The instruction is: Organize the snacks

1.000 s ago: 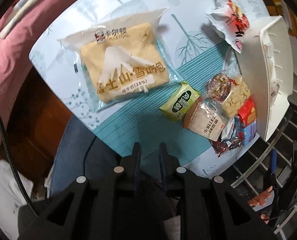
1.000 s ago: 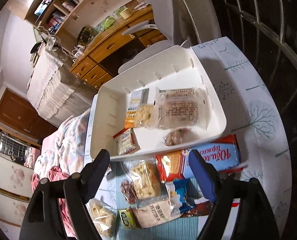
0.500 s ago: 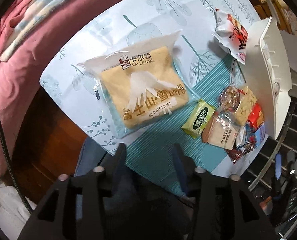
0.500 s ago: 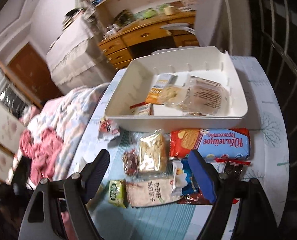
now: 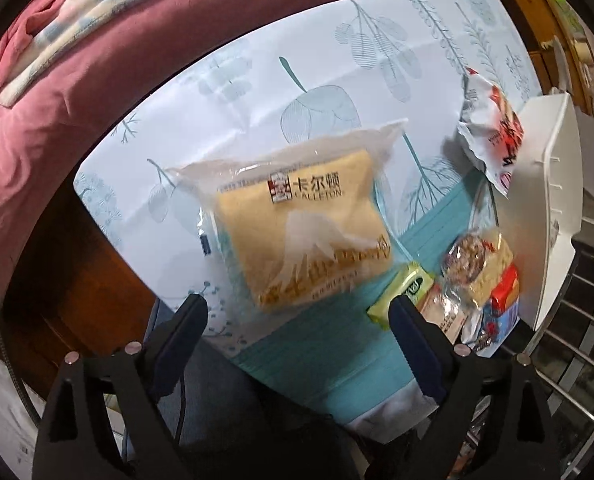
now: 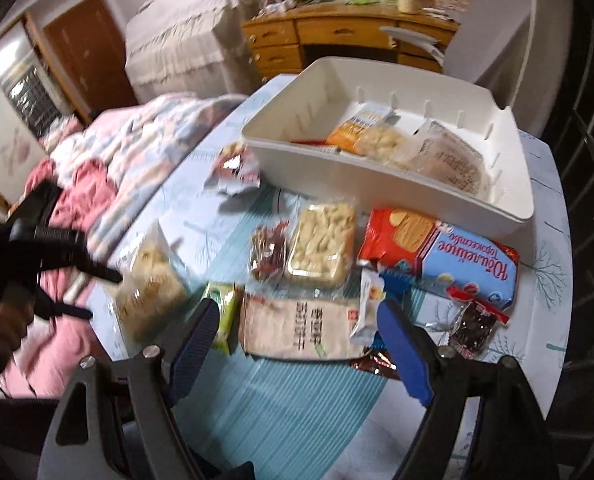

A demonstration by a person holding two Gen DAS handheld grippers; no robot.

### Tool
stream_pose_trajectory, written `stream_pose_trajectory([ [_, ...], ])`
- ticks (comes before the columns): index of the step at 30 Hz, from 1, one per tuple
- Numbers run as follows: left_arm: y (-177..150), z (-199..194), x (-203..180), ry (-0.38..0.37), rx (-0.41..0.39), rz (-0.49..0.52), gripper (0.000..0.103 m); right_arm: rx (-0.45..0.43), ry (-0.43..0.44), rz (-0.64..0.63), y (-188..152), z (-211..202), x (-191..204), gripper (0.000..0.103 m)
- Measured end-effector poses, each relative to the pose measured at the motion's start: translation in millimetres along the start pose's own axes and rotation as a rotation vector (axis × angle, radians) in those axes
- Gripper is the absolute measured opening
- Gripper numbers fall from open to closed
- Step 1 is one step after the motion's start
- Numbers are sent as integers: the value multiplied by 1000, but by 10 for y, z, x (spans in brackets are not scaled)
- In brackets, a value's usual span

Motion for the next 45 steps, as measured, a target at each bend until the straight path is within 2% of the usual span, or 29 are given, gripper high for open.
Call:
stream_pose_trajectory([
  [12,194,299,-97,12,11,-77,91,215,-13,-193,-340,567,68,86],
  [17,232,417,-131,71,4,-80,92,282,-21,-320,-367,812,127,86],
  [23,283,506,-97,83,1,-126,98,364,-38,-432,-429,1032,136,86],
  [28,333,574,-95,77,17,-159,103,381,-6,-440,-419,1117,148,94],
  [34,431,600,-27,74,41,-206,103,417,34,-418,-410,1257,168,102],
  [38,518,622,-55,88,52,-216,103,420,35,-398,-411,1275,176,102],
  [45,569,667,-115,121,62,-243,103,431,30,-290,-391,1285,70,101],
])
Point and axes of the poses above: each gripper's, at about its wrist camera, not at the fingertips, and z roughly the way its jaws point, x to its left, y to its top, the point moved 10 cm from there along z, roughly the way its jaws point, and after that the axes turned 5 degrees about y, right-handed, at the moved point
